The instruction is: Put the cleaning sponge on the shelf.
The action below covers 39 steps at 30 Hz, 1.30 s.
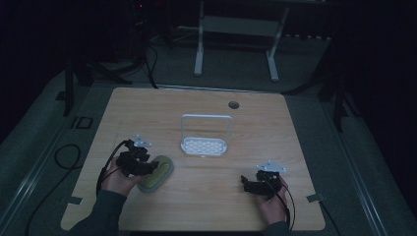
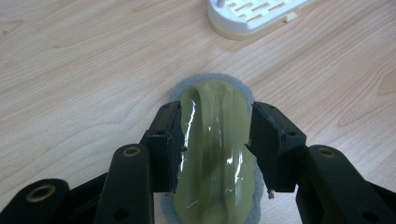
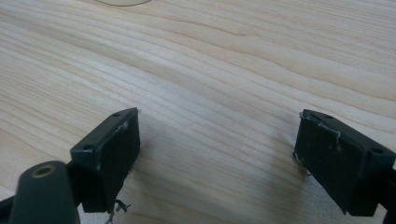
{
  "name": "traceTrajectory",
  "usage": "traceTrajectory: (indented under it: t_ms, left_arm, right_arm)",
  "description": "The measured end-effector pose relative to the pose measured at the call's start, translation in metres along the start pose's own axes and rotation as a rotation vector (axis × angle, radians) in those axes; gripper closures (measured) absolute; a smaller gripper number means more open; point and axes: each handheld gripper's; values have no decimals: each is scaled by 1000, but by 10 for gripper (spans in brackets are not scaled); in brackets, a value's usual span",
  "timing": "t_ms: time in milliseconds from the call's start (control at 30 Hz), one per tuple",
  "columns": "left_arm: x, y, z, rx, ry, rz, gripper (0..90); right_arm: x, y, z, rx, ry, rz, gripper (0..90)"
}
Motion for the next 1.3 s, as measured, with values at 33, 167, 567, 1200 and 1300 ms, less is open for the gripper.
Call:
traceTrajectory:
  t_ms: [33,167,567,1200,1300]
  left_arm:
    - [0,-1,0,5,3,-3,542]
    - [2,-3,-4,29,15,-9,535]
    - [4,-13,-9,96,30,-29,527]
    - [9,-23,-12,174,61,-26,511]
    - [10,-24,-13,191,69,-24,508]
  right_arm:
    - [0,0,0,0,0,0,139]
    - [0,0,0,0,0,0,139]
    - [0,0,0,-1,1,-1,139]
    - [0,0,0,-1,1,1,139]
    - [0,0,0,-1,1,1,139]
Point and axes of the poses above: each handheld gripper's, and its own axes: z roughly backward along the jaws, y roughly out of its underside, x roughly to its left, and after that the axes turned 12 degrees about -z, right-handed
